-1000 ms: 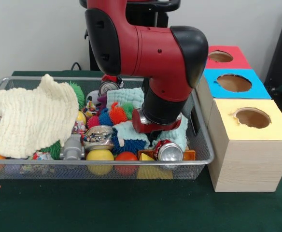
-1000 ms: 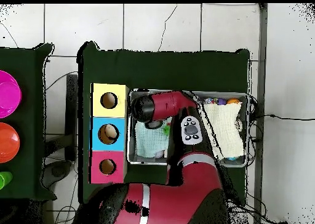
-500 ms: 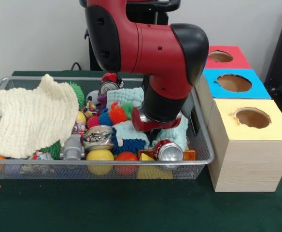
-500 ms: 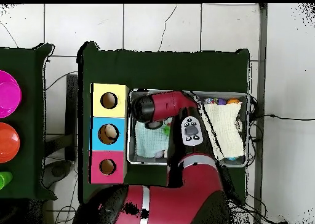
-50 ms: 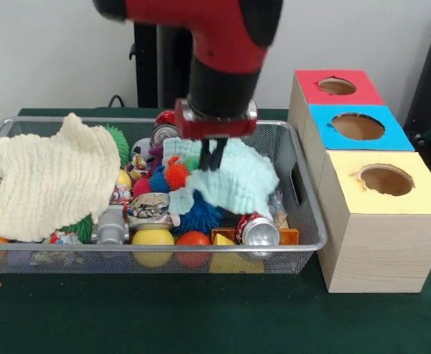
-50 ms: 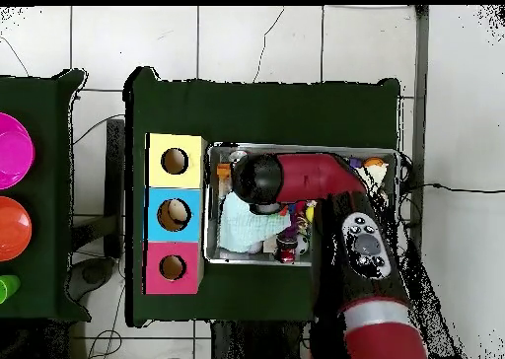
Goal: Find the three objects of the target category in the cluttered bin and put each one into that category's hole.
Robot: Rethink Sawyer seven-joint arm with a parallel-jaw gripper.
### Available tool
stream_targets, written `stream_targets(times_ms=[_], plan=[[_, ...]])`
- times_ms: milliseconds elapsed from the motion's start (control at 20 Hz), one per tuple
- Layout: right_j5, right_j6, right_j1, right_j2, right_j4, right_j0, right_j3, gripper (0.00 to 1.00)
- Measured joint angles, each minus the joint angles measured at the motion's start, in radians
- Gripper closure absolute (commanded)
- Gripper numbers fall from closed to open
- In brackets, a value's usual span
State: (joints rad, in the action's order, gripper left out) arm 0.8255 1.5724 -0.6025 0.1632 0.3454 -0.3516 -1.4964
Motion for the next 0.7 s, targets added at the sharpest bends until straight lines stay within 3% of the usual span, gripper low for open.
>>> stream_targets(times_ms=[300, 700], plan=[[0.137, 0.0, -0.196, 0.021, -0.017, -0.078, -0.05, 1.0], [0.196, 0.0, -0.316, 0.067, -0.024, -0.1, -0.056, 1.0]])
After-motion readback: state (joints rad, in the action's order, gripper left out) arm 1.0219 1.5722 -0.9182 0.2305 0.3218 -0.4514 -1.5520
